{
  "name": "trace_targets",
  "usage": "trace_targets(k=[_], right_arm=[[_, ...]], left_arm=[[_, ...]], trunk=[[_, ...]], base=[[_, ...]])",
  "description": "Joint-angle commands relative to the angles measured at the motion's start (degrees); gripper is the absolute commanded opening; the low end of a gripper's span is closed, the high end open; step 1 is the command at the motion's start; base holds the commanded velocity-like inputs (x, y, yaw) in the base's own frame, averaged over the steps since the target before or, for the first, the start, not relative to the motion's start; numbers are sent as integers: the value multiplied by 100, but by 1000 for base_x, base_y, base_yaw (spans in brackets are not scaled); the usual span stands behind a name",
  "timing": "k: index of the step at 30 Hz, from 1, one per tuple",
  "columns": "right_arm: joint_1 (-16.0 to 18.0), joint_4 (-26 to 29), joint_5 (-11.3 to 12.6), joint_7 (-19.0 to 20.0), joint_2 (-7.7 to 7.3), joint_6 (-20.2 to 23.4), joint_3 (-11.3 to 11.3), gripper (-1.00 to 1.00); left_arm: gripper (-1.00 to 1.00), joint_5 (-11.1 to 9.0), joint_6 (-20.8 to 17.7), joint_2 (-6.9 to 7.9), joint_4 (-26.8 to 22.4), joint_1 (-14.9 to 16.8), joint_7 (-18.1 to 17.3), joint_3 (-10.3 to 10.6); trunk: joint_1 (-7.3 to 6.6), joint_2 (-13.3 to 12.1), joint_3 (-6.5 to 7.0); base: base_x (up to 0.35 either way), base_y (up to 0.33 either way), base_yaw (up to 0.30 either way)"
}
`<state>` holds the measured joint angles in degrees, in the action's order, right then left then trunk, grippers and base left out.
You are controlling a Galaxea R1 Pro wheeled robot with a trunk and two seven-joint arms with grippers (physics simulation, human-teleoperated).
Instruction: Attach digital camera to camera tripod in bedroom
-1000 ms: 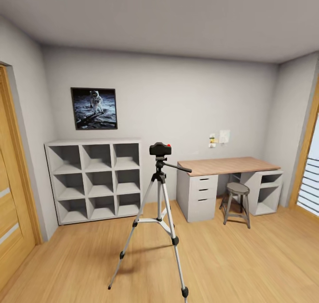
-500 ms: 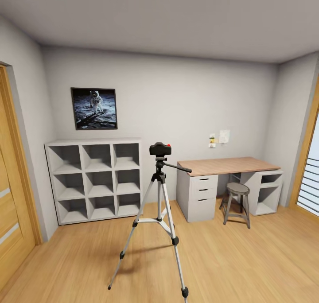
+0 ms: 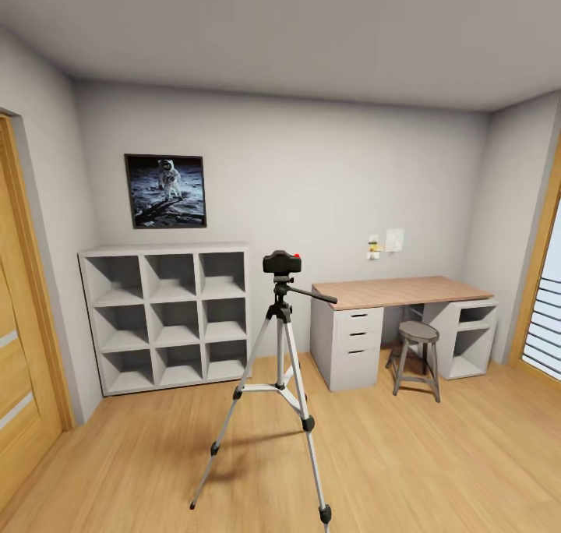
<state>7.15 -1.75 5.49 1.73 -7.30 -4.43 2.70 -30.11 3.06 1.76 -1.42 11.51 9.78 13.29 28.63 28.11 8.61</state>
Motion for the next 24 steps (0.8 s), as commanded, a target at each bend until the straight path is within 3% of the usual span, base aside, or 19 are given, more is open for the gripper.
trace_targets(k=[1,24], right_arm=[[6,-19,59,16,0,-34,29,100],[6,-19,49,19,7,-52,29,100]], left_arm=[[100,-48,11,0,0,0,16,48],[100,-38,11,0,2,0,16,51]], trunk=[[2,3,-2],[2,3,-49]], base=[[0,0,0],[0,0,0]])
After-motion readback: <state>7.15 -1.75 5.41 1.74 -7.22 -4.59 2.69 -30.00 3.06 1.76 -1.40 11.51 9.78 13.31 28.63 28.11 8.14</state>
